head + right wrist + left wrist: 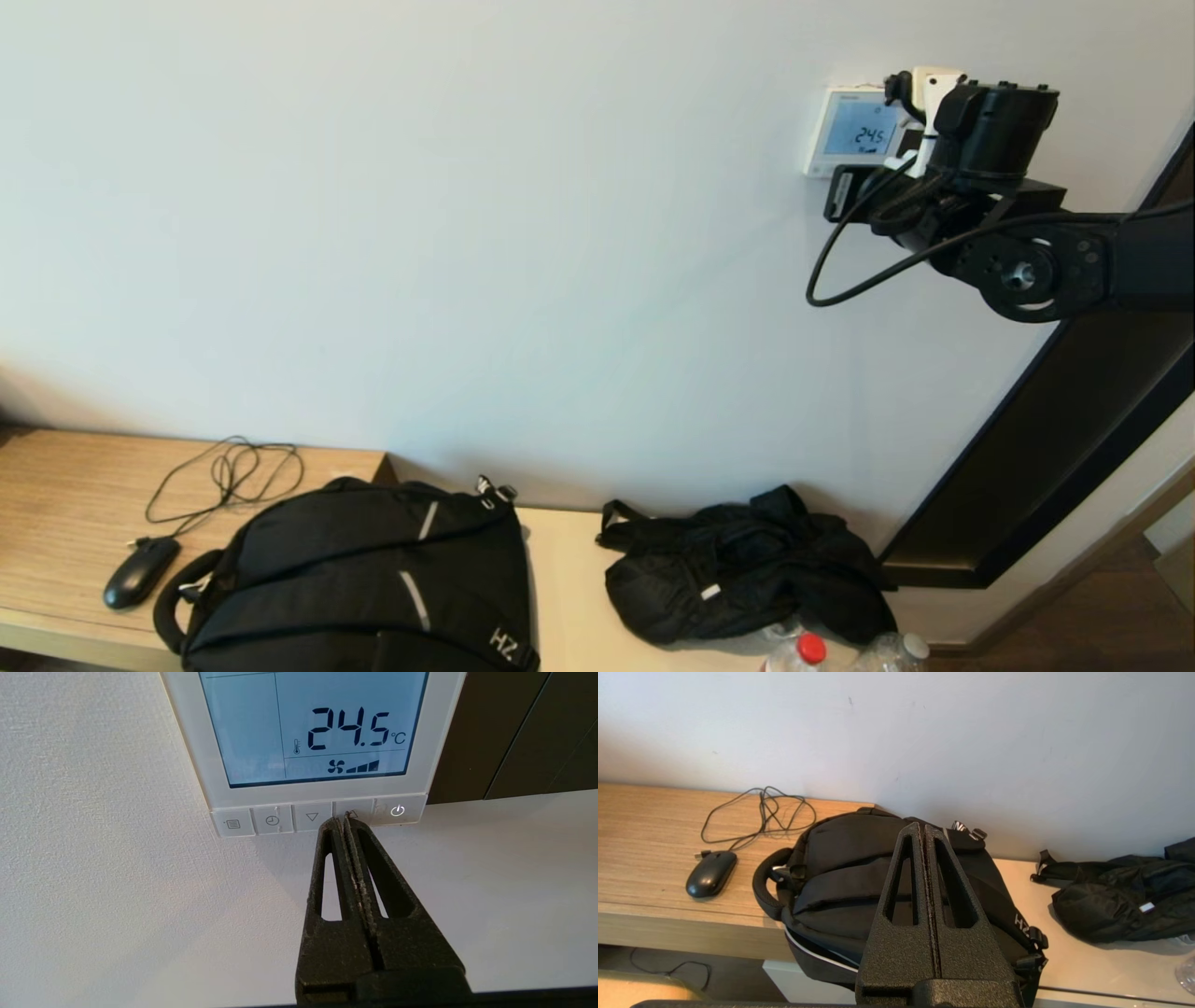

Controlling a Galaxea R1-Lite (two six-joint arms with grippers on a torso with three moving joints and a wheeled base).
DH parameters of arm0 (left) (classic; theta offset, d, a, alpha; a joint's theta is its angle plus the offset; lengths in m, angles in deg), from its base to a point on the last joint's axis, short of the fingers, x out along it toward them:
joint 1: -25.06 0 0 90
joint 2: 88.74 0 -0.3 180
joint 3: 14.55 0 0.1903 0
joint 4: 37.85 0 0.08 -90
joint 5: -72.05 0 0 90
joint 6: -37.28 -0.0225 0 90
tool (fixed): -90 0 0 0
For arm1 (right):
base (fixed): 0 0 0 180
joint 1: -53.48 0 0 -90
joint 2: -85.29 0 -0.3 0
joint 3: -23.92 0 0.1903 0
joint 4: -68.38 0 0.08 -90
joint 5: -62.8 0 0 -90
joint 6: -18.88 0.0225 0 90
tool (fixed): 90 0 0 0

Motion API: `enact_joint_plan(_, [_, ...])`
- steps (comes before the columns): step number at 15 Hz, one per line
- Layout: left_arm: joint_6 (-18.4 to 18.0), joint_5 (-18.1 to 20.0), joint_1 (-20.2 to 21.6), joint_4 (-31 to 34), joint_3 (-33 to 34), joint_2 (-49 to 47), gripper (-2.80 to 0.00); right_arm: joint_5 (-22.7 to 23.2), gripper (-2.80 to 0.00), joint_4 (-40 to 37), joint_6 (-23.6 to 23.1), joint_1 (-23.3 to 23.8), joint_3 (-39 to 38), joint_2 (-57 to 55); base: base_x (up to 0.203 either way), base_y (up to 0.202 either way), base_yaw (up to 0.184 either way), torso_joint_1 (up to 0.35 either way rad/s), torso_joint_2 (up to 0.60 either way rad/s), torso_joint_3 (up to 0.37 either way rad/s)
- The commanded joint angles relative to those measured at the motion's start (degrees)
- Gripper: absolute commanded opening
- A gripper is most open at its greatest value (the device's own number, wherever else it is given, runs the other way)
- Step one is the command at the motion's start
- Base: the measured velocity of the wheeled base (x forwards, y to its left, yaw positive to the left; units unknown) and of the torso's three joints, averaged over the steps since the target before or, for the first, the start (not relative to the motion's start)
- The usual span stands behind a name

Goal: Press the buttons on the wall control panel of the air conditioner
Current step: Press the temperature increase button

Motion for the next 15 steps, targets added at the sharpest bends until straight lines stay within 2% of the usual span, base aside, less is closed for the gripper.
enact_joint_plan(1, [0.0, 0.0, 0.0, 0.0, 0.0, 0.0, -2.80, 0.0, -2.80, 0.1, 0.0, 0.1, 0.3, -0.4, 0.000, 0.000, 0.000, 0.000, 0.00, 0.000])
enact_joint_plan(15, [0.0, 0.0, 0.0, 0.0, 0.0, 0.0, -2.80, 0.0, -2.80, 0.4, -0.6, -0.3, -1.5, 1.0, 0.000, 0.000, 0.000, 0.000, 0.00, 0.000])
